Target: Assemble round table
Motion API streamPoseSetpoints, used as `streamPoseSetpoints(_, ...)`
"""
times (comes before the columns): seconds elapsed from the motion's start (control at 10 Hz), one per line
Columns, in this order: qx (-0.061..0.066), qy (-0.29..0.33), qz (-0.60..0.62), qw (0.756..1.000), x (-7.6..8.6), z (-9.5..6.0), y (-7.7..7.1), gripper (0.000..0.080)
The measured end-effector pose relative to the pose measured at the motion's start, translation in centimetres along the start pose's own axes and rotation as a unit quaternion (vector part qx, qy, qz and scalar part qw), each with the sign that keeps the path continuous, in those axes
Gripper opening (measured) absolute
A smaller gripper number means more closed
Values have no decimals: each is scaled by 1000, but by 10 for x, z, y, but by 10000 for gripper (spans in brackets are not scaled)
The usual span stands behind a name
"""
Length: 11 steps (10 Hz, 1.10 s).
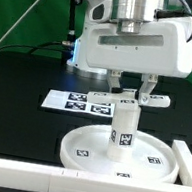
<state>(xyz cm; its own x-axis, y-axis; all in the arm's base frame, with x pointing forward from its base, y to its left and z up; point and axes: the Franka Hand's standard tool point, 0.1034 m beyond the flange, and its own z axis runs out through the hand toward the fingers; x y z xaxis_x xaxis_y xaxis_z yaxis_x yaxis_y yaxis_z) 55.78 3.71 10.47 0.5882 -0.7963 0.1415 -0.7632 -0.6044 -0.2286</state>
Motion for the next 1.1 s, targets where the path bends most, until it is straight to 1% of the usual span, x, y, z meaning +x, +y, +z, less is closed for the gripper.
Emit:
streamPoseSetpoints(0.2, 0, -2, 1, 1000, 0, 0, 0, 444)
streamPoseSetpoints(0.3, -3, -8, -9, 1000, -1, -2, -1, 596)
streamPoseSetpoints(0.4, -5, -23, -22, 999, -1, -10, -5, 596)
streamPoseSetpoints(0.5, -3, -32, -49, 998, -3, -21, -11, 640)
streamPoseSetpoints(0.6, 1, -39, -82, 996, -2, -29, -15, 648)
streamPoseSetpoints(0.7, 3, -46, -148, 988, 0, -33, -17, 648)
streamPoseSetpoints(0.8, 3, -54, -200, 978, 0, -34, -17, 649)
streamPoseSetpoints(0.9, -5, -64, -242, 968, -8, -32, -17, 649)
streamPoseSetpoints(1.1, -2, -63, -313, 948, -6, -31, -16, 649)
